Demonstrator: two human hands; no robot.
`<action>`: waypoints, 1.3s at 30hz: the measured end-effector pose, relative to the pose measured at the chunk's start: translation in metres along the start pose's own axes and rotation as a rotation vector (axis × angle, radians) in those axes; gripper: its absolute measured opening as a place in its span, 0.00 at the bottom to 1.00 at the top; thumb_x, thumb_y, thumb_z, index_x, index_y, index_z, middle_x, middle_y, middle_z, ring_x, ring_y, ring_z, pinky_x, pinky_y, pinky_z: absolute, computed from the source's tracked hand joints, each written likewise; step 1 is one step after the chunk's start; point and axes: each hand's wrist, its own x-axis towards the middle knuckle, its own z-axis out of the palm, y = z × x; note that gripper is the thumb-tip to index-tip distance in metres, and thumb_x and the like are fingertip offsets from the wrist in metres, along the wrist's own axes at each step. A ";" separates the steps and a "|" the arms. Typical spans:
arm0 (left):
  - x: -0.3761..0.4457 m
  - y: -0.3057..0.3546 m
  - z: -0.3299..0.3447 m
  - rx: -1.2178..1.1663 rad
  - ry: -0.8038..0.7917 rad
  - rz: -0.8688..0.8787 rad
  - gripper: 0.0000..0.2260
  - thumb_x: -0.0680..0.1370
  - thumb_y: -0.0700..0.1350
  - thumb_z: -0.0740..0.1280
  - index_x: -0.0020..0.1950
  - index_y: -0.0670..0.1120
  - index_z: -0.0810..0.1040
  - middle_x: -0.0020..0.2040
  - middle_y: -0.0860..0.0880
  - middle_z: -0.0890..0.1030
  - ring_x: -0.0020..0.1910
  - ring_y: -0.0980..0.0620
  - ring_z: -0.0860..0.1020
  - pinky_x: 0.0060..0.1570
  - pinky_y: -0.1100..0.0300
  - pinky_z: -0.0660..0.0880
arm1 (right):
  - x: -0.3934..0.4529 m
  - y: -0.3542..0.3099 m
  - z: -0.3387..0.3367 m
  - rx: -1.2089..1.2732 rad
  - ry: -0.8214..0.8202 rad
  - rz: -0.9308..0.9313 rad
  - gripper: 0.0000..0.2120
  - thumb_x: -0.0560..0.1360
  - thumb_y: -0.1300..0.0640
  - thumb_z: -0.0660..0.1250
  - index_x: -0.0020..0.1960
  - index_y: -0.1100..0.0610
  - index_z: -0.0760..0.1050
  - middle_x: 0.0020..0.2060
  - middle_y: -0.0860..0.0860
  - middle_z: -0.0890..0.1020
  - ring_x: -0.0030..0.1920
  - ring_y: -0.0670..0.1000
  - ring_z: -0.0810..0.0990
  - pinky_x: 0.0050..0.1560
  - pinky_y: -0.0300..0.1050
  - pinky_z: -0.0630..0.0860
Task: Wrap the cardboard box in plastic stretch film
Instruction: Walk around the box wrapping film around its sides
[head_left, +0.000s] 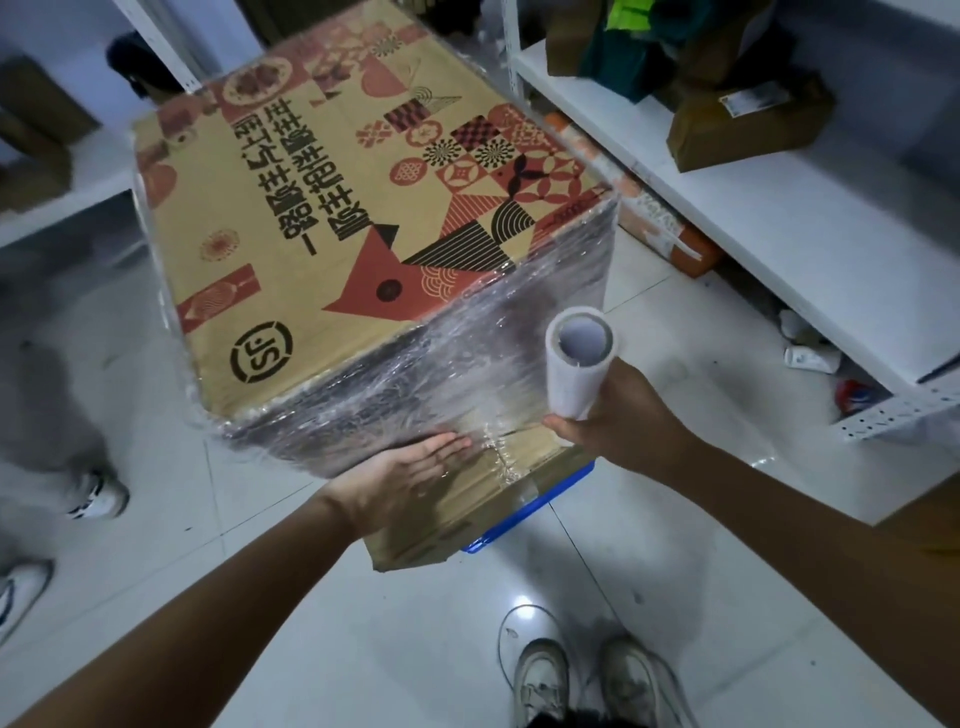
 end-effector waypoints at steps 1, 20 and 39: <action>0.000 -0.001 0.000 -0.004 0.002 0.003 0.34 0.82 0.48 0.44 0.60 0.21 0.26 0.65 0.29 0.30 0.73 0.39 0.41 0.64 0.45 0.33 | 0.002 0.000 -0.004 0.003 -0.006 -0.002 0.23 0.63 0.58 0.75 0.55 0.54 0.71 0.47 0.49 0.78 0.49 0.51 0.77 0.49 0.49 0.76; 0.013 0.020 0.011 -0.090 -0.021 -0.015 0.36 0.81 0.52 0.46 0.64 0.21 0.30 0.67 0.23 0.36 0.69 0.28 0.40 0.62 0.36 0.32 | 0.015 0.010 -0.022 0.401 -0.063 0.161 0.24 0.68 0.74 0.67 0.46 0.46 0.67 0.42 0.45 0.74 0.46 0.44 0.74 0.37 0.26 0.73; 0.050 0.010 0.021 -0.067 -0.012 0.086 0.37 0.82 0.52 0.44 0.57 0.19 0.27 0.72 0.31 0.38 0.71 0.32 0.39 0.61 0.36 0.29 | 0.017 0.017 -0.030 0.182 -0.013 0.013 0.28 0.68 0.66 0.73 0.58 0.48 0.62 0.49 0.47 0.73 0.49 0.30 0.72 0.45 0.24 0.70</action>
